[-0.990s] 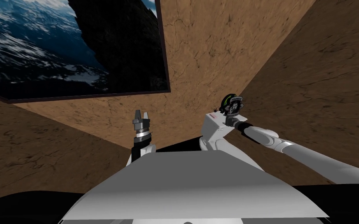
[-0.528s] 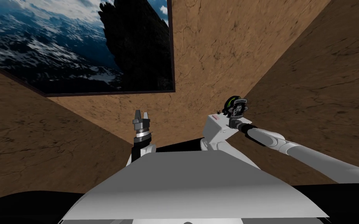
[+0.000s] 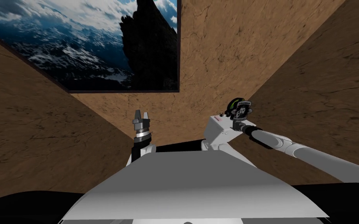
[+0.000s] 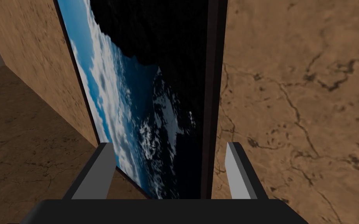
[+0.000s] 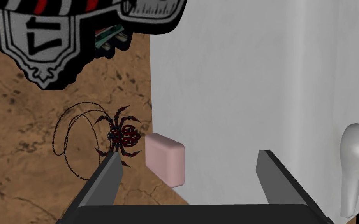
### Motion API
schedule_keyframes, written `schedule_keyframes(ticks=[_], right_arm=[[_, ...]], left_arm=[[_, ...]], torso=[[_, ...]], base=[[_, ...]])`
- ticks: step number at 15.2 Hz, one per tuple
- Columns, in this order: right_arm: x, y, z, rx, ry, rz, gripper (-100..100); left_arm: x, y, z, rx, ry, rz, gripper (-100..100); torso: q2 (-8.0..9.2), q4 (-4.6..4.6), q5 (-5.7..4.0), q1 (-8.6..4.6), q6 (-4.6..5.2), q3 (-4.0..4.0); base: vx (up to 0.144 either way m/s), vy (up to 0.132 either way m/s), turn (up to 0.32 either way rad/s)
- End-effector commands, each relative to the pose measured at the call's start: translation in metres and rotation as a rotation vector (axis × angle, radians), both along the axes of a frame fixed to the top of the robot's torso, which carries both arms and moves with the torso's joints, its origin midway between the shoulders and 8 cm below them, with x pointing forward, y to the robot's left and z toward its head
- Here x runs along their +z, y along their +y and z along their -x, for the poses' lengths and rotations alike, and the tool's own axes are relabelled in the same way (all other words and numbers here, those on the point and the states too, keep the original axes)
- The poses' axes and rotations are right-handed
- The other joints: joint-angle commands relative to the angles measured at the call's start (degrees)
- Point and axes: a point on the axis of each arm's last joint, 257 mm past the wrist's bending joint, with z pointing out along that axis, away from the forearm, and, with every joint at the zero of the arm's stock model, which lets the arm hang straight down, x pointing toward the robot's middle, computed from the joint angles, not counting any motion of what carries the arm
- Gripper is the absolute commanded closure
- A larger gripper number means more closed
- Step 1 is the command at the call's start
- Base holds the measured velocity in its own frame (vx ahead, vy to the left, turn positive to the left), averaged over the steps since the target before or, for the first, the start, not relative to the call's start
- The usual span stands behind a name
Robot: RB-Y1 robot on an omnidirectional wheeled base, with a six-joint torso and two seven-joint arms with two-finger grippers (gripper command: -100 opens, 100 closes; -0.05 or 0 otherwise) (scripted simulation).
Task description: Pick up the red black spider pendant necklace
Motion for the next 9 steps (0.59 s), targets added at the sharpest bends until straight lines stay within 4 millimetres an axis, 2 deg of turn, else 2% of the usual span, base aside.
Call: schedule_keyframes(ticks=[1, 3, 6, 7, 9], right_arm=[[-0.011, -0.024, 0.019, -0.048, 0.037, 0.012, -100], [-0.011, -0.028, 0.021, -0.071, 0.03, -0.012, -100], [-0.011, -0.03, 0.021, -0.059, 0.041, 0.017, -100], [-0.016, -0.049, 0.036, -0.098, 0.064, 0.026, -100], [-0.019, -0.068, 0.051, -0.138, 0.087, 0.036, -100]], left_arm=[[0.0, 0.0, 0.0, 0.0, 0.0, 0.0, 0], [0.0, 0.0, 0.0, 0.0, 0.0, 0.0, 0], [0.0, 0.0, 0.0, 0.0, 0.0, 0.0, 0], [0.0, 0.0, 0.0, 0.0, 0.0, 0.0, 0], [0.0, 0.0, 0.0, 0.0, 0.0, 0.0, 0]], torso=[[0.0, 0.0, 0.0, 0.0, 0.0, 0.0], [0.02, -0.03, -0.11, -0.18, -0.03, -0.01], [-0.1, -0.08, -0.19, -0.31, 0.08, -0.09], [-0.16, -0.09, -0.19, -0.31, 0.06, -0.12], [-0.16, -0.12, -0.28, -0.44, -0.13, -0.15]], base=[[-0.054, 0.007, 0.369], [-0.055, -0.003, 0.182], [-0.014, -0.001, -0.032], [-0.018, 0.01, 0.183], [-0.068, 0.012, 0.372]])
